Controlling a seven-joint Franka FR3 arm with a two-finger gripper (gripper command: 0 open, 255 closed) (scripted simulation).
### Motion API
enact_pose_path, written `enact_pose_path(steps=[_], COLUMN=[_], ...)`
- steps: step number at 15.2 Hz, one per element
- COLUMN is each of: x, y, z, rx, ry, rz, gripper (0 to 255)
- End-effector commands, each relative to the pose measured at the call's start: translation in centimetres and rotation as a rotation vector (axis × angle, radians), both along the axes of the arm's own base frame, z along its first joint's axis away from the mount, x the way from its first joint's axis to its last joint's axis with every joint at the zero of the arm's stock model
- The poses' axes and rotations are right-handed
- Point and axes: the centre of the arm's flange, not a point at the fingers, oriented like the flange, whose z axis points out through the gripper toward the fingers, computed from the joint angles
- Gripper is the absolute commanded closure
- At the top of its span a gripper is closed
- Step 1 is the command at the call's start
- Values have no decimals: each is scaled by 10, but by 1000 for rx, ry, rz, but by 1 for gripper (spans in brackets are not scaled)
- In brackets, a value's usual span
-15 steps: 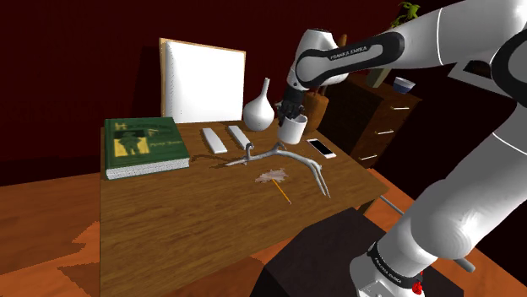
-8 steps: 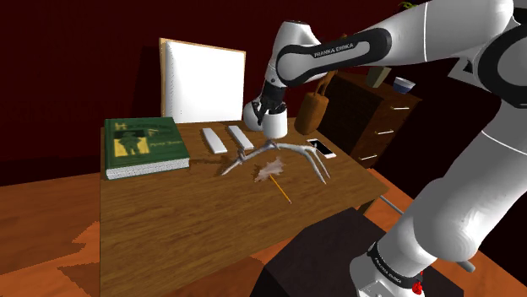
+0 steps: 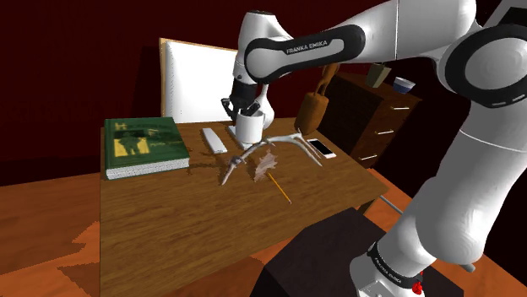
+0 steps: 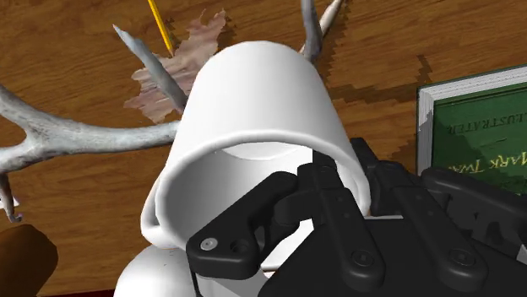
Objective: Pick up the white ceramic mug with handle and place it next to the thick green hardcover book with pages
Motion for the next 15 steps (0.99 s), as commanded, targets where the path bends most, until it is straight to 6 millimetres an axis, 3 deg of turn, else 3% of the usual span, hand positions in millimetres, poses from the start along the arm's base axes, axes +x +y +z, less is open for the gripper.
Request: enact_pose_path(steps=[1, 13, 15], x=[8, 64, 64], y=[25, 176, 176], z=[-3, -2, -12], rx=[1, 1, 1], ry=[3, 3, 3], rz=[0, 0, 0], gripper=[255, 255, 255])
